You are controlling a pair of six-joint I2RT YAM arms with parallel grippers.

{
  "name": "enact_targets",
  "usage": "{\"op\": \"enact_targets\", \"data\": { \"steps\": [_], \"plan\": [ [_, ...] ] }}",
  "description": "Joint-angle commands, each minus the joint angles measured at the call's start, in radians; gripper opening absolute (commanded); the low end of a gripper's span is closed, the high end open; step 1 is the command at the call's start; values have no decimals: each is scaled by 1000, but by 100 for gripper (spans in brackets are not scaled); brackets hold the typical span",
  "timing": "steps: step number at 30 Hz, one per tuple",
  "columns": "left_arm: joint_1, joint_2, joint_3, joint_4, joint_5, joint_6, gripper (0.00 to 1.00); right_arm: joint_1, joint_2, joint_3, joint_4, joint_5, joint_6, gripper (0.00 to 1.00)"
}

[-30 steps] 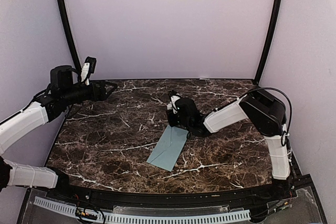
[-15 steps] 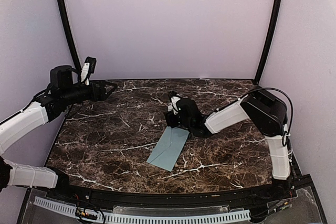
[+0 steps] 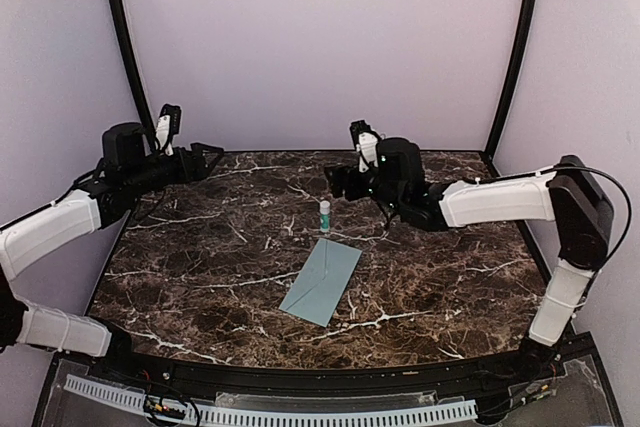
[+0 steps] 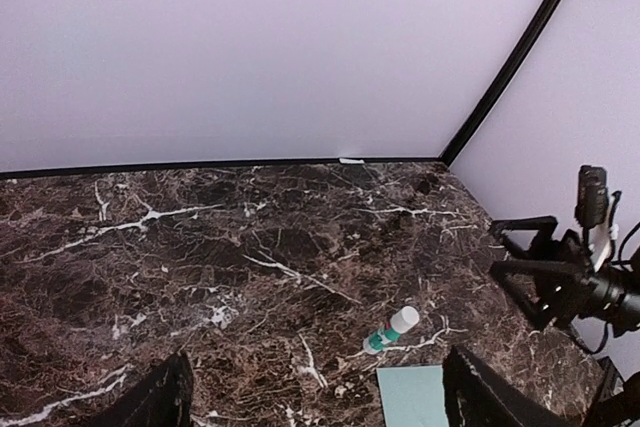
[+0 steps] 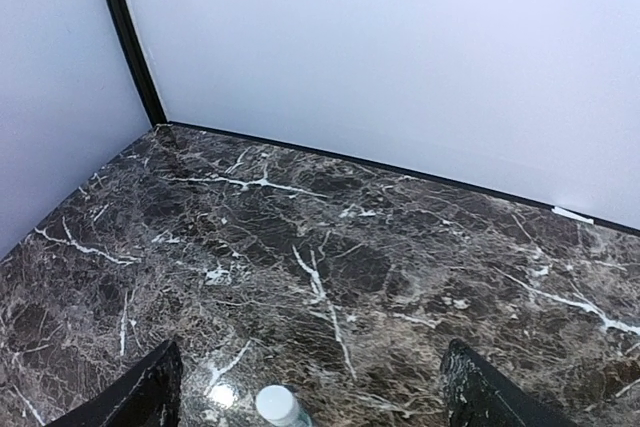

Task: Place the letter into the envelope and seal it
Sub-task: Reset both arms

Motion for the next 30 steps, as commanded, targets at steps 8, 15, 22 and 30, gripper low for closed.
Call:
{"op": "enact_targets", "data": {
  "steps": [8, 15, 22, 30],
  "plan": [
    [280, 117, -178, 331, -14, 34, 85, -383, -276, -249, -191, -189, 72, 87],
    [513, 41, -413, 591, -11, 24, 87, -734, -418, -431, -131, -324, 53, 87],
    [517, -13, -627, 756, -115, 162, 89, -894, -530, -653, 112, -281, 40, 87],
    [515, 149, -639, 934, -55, 185, 91, -895, -544, -913, 585, -138, -39, 87]
  ]
}}
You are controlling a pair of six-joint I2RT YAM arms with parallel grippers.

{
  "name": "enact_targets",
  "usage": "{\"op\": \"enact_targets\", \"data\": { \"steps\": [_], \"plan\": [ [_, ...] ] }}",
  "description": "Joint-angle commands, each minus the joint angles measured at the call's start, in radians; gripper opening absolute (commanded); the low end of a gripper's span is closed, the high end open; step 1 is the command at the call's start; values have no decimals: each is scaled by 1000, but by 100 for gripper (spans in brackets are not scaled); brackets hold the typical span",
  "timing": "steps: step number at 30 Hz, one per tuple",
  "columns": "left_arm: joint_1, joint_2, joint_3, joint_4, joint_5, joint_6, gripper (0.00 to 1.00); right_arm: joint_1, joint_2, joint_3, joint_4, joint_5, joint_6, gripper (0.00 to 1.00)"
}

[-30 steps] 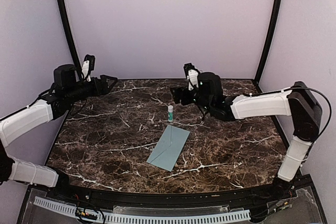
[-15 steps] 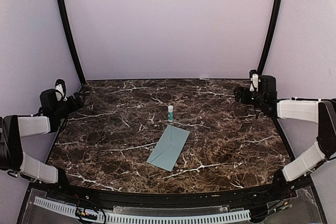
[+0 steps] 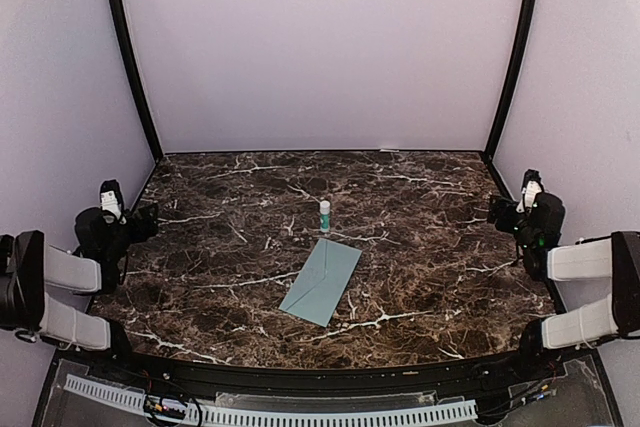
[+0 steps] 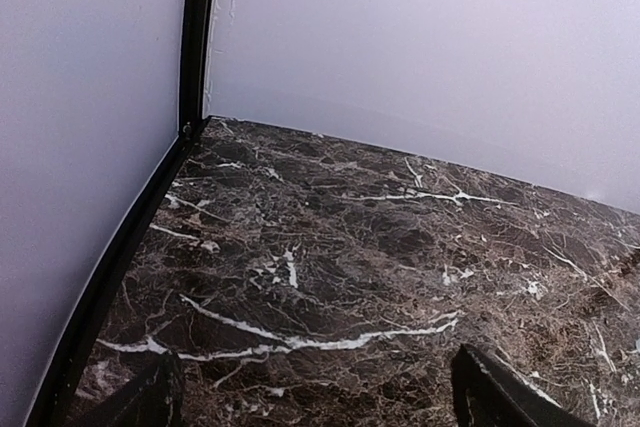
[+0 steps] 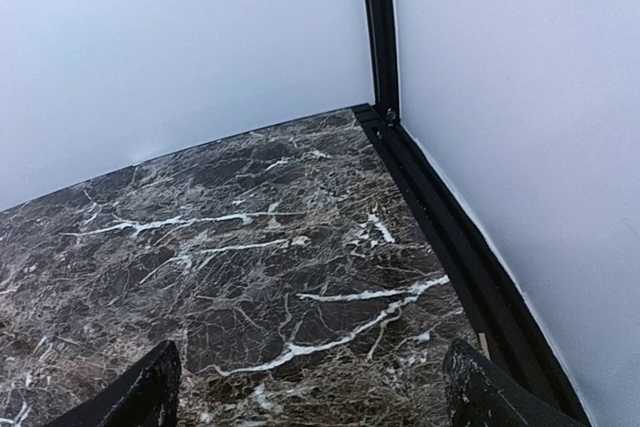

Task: Place the letter into the envelope and seal it
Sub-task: Reset both arms

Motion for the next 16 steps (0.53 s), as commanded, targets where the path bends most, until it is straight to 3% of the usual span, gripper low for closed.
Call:
{"op": "enact_targets", "data": {
  "steps": [1, 7, 10, 16],
  "plan": [
    [1, 93, 9, 210, 28, 26, 91, 0, 39, -101, 387, 86, -55, 87],
    [-29, 207, 20, 343, -10, 5, 92, 0, 169, -125, 566, 91, -65, 88],
    [-66, 246, 13, 402, -17, 30, 92, 2, 207, -131, 628, 56, -75, 95],
    [-151, 295, 22, 433, -100, 122, 93, 16, 233, -132, 651, 41, -96, 99]
  ]
}}
